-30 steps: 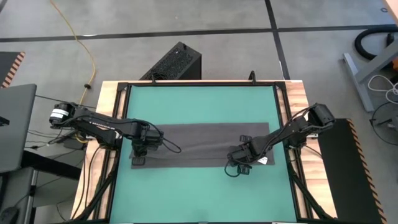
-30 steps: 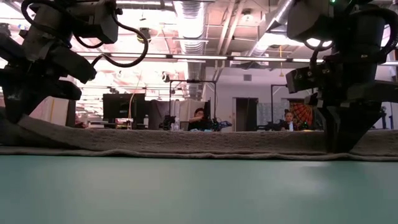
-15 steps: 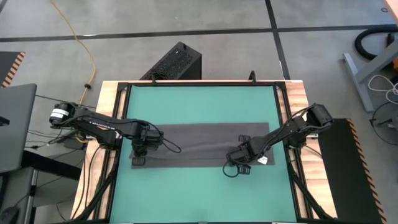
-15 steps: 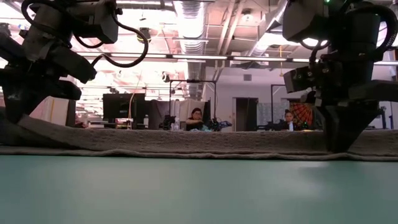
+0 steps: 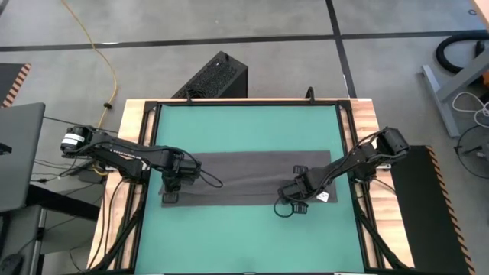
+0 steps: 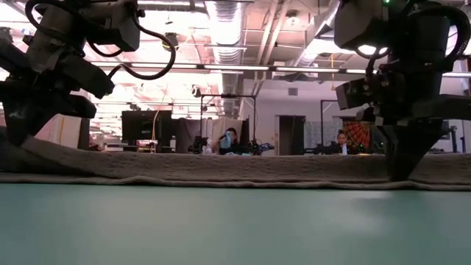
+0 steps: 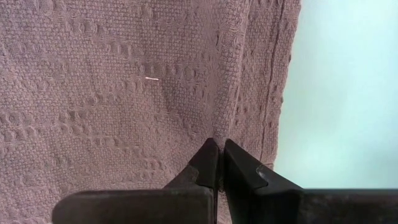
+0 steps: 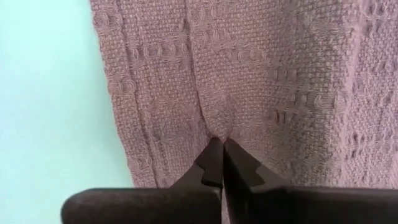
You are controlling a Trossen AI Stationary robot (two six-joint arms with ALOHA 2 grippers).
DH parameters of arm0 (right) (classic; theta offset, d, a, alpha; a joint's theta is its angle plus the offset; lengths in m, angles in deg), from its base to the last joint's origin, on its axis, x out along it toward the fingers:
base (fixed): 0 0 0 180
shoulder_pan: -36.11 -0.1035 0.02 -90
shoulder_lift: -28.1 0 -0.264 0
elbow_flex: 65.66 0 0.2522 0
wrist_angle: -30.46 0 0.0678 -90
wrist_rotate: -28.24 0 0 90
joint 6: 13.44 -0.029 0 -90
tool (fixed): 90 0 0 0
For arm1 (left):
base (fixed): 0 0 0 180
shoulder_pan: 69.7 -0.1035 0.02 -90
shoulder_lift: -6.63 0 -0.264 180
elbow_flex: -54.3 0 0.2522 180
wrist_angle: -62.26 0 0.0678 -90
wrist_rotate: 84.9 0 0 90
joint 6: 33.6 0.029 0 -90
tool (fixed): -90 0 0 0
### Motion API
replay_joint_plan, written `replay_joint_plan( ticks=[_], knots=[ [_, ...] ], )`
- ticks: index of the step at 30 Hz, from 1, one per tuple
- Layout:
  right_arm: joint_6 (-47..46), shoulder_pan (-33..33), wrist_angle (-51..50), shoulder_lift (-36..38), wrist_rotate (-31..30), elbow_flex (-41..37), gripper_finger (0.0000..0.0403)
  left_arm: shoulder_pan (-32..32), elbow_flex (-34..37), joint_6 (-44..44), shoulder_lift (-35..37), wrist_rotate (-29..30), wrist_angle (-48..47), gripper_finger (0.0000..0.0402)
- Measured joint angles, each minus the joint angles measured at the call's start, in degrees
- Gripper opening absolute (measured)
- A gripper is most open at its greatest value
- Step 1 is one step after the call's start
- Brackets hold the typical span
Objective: Roll towel into tight, uniform cylinder
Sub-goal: Fold the gray towel
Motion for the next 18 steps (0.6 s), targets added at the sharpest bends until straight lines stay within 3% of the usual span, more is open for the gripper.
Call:
replay_joint_plan(
  ticks=[18],
  knots=[
    [-0.1,0.0,-1.5,0.7,0.4,0.0,0.0019,0.0,0.0,0.4,0.0,0.1,0.4,0.0]
  ],
)
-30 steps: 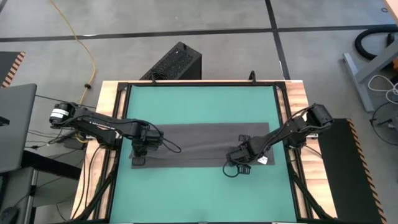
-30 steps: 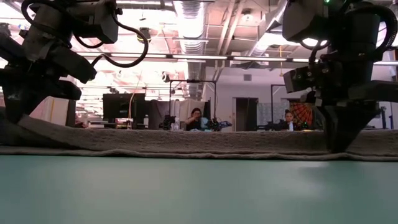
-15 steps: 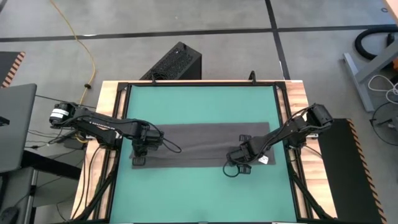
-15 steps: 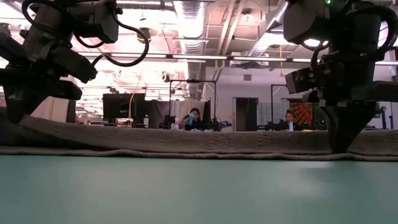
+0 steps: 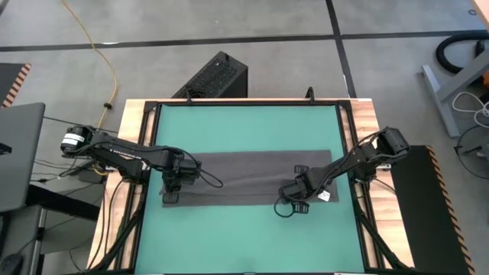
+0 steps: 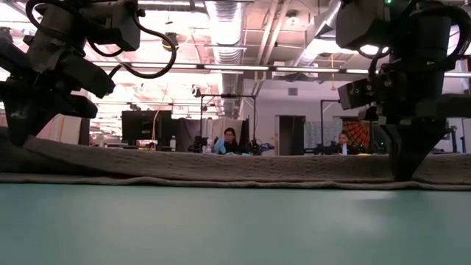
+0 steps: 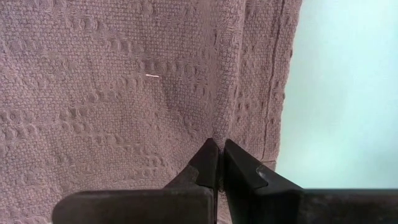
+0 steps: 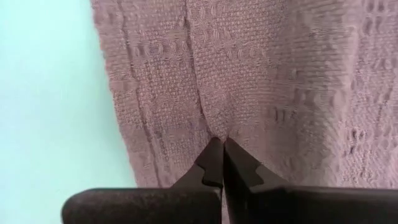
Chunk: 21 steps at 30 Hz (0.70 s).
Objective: Roll towel into tight, uniform cylinder
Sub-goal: Fold the gray towel
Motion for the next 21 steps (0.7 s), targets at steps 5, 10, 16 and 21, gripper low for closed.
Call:
replay_joint_plan(
  ticks=[5,10,16,21],
  knots=[
    [-1.3,0.4,-2.5,3.6,0.9,1.5,0.0019,0.0,0.0,-0.2,0.0,0.0,0.0,0.0],
    [-2.3,0.4,-3.4,6.7,4.3,2.1,0.0019,0.0,0.0,-0.3,0.0,0.0,0.0,0.0],
    [-6.4,-0.4,-3.3,6.7,9.8,2.1,0.0019,1.7,0.0,-1.9,0.0,-0.1,0.6,0.0],
    [-8.0,-1.9,-2.9,6.7,9.8,2.1,0.0019,4.3,0.0,-3.5,0.0,-0.3,3.3,0.0]
  ],
)
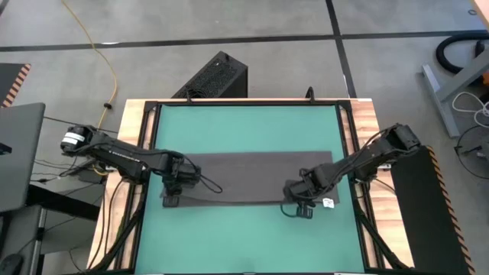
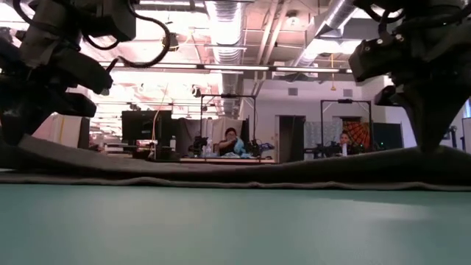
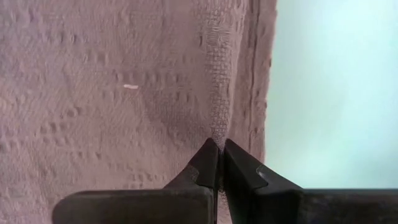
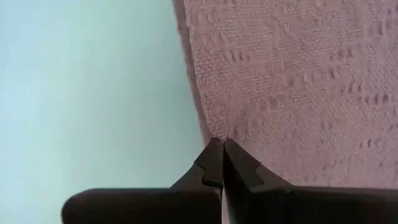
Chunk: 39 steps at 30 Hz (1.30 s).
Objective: Roll towel into tight, uniform cylinder
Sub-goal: Fold the gray towel
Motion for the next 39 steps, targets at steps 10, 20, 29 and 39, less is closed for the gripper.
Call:
replay_joint_plan(
  ticks=[10,20,29,39],
  knots=[
    [-1.7,-1.5,0.2,0.0,1.7,0.0,0.0019,5.3,0.0,-5.7,0.0,0.7,2.6,0.0],
    [-1.7,-1.6,0.2,0.0,4.3,0.0,0.0021,7.5,0.0,-10.6,0.0,1.6,2.5,0.0],
    [-2.5,-1.6,0.2,0.0,6.1,0.0,0.0023,8.3,0.0,-11.0,0.0,2.0,2.6,0.0036],
    [-2.5,-1.6,0.1,0.0,7.7,0.0,0.0024,8.3,0.0,-8.6,0.0,1.6,0.9,0.0109]
  ],
)
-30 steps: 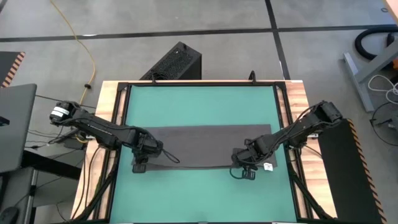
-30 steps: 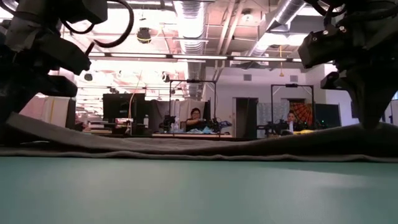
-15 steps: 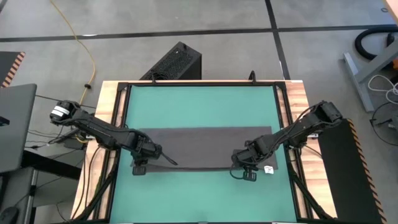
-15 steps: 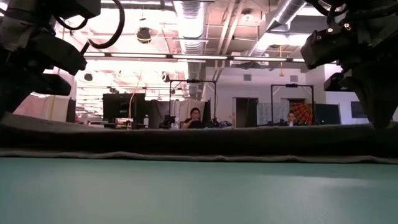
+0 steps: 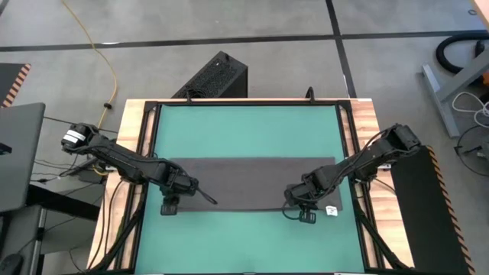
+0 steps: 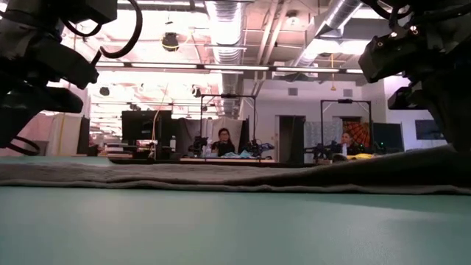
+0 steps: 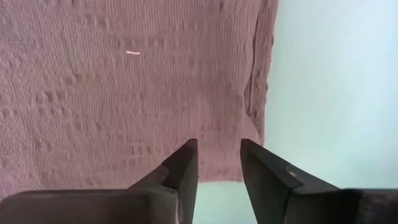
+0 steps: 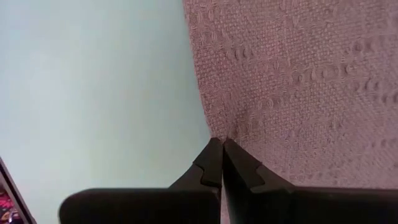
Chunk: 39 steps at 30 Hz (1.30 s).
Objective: Roll towel into tight, uniform cylinder
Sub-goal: Fold the gray towel, then roll the gray towel
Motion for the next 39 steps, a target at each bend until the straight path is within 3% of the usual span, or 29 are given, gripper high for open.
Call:
replay_joint_plan(
  ticks=[7,15,28,34,39],
  knots=[
    [0.0,0.0,0.0,0.0,1.1,0.0,0.0024,0.0,0.0,3.4,0.0,6.1,2.2,0.0121],
    [-1.5,0.0,0.0,0.0,1.4,0.0,0.0033,0.0,0.0,4.3,0.0,7.0,9.9,0.0118],
    [-0.7,0.5,-1.4,0.0,7.2,0.0,0.0122,-0.1,2.9,6.9,0.0,6.2,25.0,0.0118],
    [3.6,1.3,-2.2,0.0,-1.6,-0.9,0.014,-0.2,11.0,4.0,0.0,4.2,36.5,0.0118],
    [5.2,4.2,6.0,0.1,-1.6,-4.3,0.0133,-0.2,13.9,0.9,0.0,2.1,38.0,0.0118]
  ],
)
